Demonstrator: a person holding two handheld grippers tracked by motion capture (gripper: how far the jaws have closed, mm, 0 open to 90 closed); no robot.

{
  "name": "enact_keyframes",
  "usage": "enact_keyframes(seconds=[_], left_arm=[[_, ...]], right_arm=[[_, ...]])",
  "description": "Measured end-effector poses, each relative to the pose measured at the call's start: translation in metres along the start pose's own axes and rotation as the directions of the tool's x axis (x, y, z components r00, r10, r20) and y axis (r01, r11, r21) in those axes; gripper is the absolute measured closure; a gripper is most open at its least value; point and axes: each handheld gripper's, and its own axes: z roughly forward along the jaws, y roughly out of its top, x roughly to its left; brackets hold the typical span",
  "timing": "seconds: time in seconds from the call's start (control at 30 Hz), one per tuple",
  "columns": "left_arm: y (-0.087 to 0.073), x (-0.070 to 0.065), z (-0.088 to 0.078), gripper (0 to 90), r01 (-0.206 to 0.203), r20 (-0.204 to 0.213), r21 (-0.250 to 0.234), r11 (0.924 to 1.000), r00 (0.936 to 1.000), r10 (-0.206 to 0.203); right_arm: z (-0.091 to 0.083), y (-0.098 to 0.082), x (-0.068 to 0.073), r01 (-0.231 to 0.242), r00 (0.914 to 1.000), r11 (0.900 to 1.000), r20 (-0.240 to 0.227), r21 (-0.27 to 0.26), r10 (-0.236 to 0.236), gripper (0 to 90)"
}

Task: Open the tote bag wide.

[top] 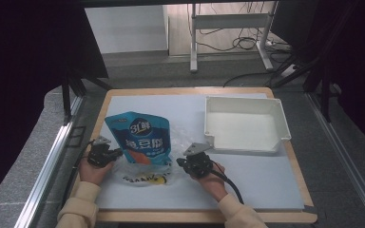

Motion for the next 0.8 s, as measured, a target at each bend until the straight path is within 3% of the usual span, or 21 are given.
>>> enact_keyframes(seconds=[0.13, 0.4, 0.8], left_arm=[[0.0, 0.0, 0.0, 88.6, 0.0, -0.001, 0.0, 1.0, 1.0, 0.0], [0.0, 0.0, 0.0, 88.7, -0.001, 0.0, 0.0, 1.0, 1.0, 0.001], [0.0, 0.0, 0.0, 88.6, 0.0, 0.001, 0.0, 1.0, 1.0, 0.0]], right_arm=[[0.005, -0.008, -0.005, -0.007, 0.9997, 0.999, 0.022, 0.036, 0.006, 89.0], [0.014, -0.013, -0.004, -0.004, 0.9998, 0.998, 0.022, 0.067, 0.003, 89.0], [0.016, -0.015, -0.007, -0.018, 0.9998, 0.998, 0.008, 0.06, 0.018, 89.0]])
